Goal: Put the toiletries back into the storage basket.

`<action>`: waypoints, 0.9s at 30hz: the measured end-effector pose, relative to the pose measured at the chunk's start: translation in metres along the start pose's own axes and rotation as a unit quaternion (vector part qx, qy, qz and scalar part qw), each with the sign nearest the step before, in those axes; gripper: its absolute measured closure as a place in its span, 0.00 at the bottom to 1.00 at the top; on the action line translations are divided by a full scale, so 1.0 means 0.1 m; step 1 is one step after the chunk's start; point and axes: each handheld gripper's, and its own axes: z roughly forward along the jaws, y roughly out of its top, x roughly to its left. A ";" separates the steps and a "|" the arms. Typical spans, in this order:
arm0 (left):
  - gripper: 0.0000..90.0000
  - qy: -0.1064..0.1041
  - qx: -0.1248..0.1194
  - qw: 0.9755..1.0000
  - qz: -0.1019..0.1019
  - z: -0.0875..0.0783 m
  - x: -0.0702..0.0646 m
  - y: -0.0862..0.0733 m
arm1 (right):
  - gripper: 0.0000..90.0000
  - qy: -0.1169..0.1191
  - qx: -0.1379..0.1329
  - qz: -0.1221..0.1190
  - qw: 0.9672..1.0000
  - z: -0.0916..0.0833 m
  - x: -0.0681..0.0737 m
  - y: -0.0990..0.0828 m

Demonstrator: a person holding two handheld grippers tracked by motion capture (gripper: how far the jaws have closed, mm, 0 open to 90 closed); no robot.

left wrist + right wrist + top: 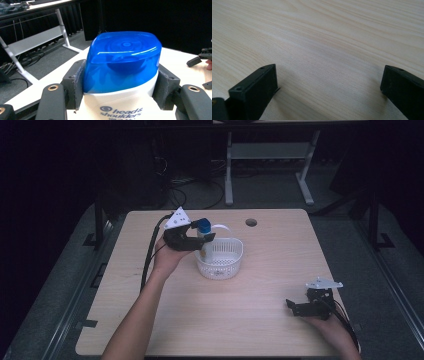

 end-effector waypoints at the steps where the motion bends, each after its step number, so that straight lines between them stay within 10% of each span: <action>1: 0.40 0.001 0.000 1.000 -0.001 0.00 0.00 -0.01 | 0.01 0.000 0.000 0.000 1.000 0.00 0.00 0.00; 27: 0.40 0.009 0.023 1.000 -0.010 0.10 -0.01 -0.29 | 0.01 0.000 0.000 0.000 1.000 0.00 0.00 0.00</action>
